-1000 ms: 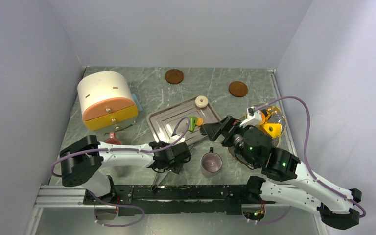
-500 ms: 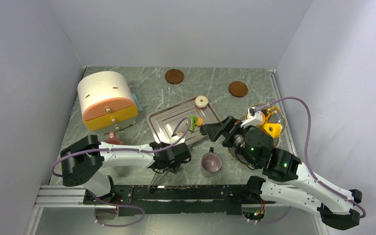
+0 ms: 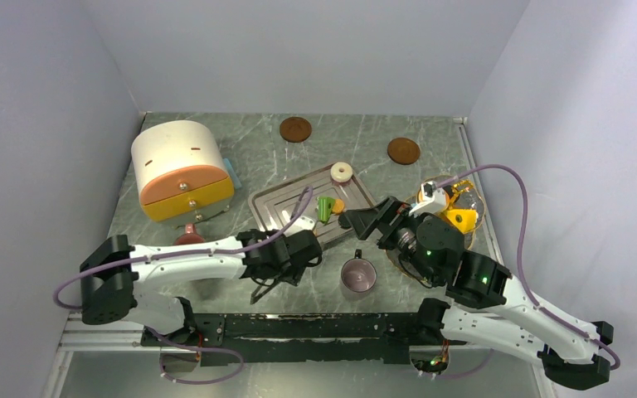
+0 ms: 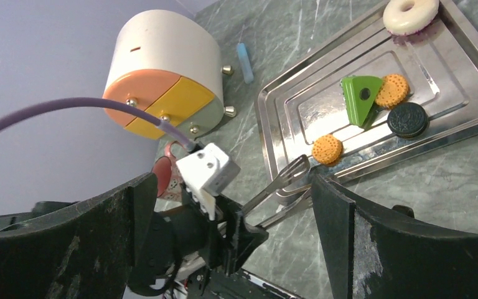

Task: Serve the afternoon tea
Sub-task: Pick up the clamp from the tray.

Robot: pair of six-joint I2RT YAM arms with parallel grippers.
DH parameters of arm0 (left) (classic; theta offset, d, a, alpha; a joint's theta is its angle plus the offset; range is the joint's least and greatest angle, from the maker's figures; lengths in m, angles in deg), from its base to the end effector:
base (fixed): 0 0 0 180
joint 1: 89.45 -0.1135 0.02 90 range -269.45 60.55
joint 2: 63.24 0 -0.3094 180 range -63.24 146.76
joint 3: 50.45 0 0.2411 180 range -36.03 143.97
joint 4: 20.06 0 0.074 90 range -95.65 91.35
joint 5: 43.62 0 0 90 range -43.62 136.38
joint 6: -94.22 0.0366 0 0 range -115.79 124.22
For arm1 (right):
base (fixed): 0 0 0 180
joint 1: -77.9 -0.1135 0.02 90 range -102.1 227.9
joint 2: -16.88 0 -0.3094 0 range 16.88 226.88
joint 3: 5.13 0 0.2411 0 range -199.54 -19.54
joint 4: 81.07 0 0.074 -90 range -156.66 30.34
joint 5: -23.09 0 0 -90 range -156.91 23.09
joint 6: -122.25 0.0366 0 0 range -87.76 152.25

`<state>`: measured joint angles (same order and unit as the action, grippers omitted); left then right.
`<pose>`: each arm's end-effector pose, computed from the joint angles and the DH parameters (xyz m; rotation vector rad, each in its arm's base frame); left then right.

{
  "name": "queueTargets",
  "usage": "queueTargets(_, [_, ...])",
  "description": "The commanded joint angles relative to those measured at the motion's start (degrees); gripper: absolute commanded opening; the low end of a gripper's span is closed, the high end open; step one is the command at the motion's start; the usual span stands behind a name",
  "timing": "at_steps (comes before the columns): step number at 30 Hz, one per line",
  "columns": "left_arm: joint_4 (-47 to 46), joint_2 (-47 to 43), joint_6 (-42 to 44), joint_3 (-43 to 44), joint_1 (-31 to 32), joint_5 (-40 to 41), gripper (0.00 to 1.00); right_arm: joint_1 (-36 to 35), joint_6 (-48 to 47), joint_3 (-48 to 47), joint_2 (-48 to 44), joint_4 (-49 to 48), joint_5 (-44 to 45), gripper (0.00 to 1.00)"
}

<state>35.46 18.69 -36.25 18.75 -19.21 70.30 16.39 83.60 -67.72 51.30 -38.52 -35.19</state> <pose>0.0990 -0.2317 0.2669 0.5626 2.5262 -0.0973 0.0547 0.0604 0.3761 0.2402 1.8617 0.8972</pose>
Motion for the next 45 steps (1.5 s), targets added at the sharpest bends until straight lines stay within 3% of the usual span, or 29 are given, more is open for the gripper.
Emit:
queueTargets(1, [5.59, -3.64, 2.06, 3.49, 0.43, 0.08, 0.63, -0.18, 0.23, -0.24, -0.56, -0.29, 0.91, 0.98])
queueTargets(17, [10.35, -2.13, 4.18, 11.86, 0.17, 2.8, 0.55, -0.23, -0.53, -1.13, 0.16, -0.03, 1.18, 0.98])
queueTargets(31, [4.09, -6.57, 5.77, 5.64, -4.9, 7.16, 0.54, -0.19, -0.38, -0.04, -0.35, -0.29, 1.23, 0.98])
queueTargets(36, [5.1, -3.75, 7.39, 6.75, -6.45, 8.48, 0.57, -0.18, -0.38, 0.04, -0.18, -0.35, 1.28, 0.98])
queueTargets(45, [1.59, -0.24, 12.62, 9.21, -6.52, 2.15, 0.57, -0.19, -0.71, -0.29, -0.05, -0.27, 1.72, 0.98])
